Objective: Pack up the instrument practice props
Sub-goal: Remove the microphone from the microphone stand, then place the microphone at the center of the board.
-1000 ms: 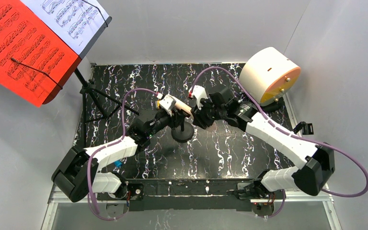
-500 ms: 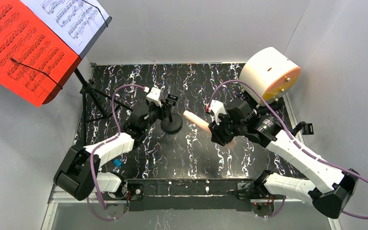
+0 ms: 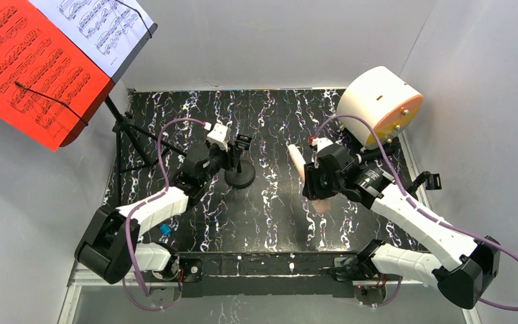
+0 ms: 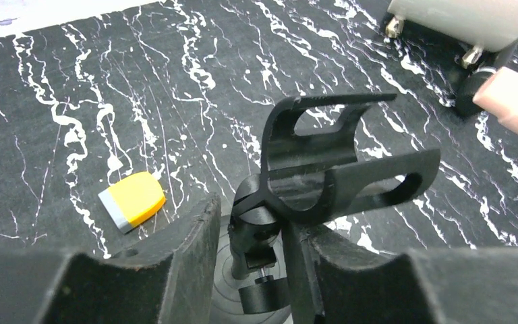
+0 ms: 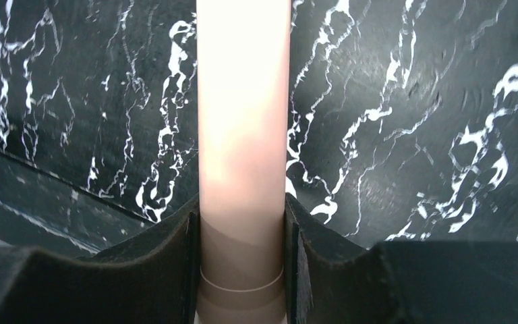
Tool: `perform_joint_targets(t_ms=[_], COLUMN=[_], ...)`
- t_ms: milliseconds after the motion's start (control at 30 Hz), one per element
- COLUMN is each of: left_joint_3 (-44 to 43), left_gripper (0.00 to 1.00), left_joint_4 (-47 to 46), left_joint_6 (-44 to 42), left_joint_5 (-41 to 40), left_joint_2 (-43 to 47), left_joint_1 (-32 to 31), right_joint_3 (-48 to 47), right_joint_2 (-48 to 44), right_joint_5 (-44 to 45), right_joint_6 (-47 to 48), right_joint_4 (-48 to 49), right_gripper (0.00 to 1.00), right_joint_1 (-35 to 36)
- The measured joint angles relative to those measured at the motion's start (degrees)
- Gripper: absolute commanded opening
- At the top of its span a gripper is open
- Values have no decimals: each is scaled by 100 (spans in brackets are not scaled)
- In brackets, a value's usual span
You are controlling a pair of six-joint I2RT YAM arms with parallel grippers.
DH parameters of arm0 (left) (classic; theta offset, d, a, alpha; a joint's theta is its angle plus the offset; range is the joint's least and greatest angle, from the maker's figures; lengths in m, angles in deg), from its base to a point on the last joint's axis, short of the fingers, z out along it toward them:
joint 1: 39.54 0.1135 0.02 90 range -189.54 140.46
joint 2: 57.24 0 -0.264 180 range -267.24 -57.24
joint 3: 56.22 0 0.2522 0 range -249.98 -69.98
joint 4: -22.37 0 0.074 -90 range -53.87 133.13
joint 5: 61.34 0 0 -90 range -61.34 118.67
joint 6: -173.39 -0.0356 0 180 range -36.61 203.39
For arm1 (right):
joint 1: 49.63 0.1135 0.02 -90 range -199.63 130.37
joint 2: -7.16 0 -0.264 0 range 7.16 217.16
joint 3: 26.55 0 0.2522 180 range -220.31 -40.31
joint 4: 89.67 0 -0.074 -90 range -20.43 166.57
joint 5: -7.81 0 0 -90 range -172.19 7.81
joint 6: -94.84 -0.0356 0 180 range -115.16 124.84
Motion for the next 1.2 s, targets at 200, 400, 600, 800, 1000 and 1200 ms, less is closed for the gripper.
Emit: perform_joint_targets(t_ms=[200,400,600,800,1000,1200], left_joint_3=[2,0,-57,-92,-203,-1067], left_gripper=[60,73,86,98,98,98], left_joint_4=[479,874,1320,1478,1705,1856], left_joint_6=[24,11,17,33,-42,-94], left_joint_5=[-227,-544,-903,-1314,-1775,-2583], left_joint_2=[457,1305,2009,2544,2953,3178], left_joint_1=[-9,-7,-7,-7,-7,-7], right_joint_3=[498,1237,1362,1362,1373,1373], right_joint_2=[-162,-702,-940,-713,-306,374], right_joint_5=[452,1108,1908,2374,2452,2343], right_joint_6=[-1445,-2929,-3799,-3954,-3560,-3139], right_joint_4=[61,-190,-424,-363,229,984], right_gripper=[1,1,1,1,1,8], right_joint_1=[-61,-83,-328,-1128,-2317,-3220])
